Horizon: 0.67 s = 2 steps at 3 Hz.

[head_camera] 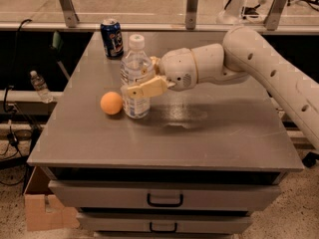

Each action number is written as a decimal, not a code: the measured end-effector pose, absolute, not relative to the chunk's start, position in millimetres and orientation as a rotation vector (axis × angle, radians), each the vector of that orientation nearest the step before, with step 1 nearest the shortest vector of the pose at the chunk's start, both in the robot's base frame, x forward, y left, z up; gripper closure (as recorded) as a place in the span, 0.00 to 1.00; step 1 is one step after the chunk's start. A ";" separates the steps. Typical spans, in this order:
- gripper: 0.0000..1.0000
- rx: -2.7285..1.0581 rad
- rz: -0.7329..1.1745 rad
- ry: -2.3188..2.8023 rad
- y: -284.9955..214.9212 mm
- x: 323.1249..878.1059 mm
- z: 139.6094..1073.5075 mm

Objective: Move blue plastic bottle near orange

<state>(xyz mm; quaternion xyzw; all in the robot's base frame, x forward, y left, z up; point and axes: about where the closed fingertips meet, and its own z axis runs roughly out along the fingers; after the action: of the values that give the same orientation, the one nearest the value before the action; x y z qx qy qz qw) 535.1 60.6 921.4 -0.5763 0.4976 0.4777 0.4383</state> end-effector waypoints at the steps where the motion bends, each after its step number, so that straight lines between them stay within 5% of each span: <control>1: 1.00 -1.460 1.166 1.229 61.1 539.7 918.6; 2: 0.83 -1.480 1.148 1.234 59.1 544.6 915.5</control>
Offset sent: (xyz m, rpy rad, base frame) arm 0.0179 -0.0096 -0.0103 -0.0583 -0.0492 0.0008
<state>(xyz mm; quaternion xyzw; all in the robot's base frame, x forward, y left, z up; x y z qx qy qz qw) 544.6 59.1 915.5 -0.5944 0.4954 0.4610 0.4345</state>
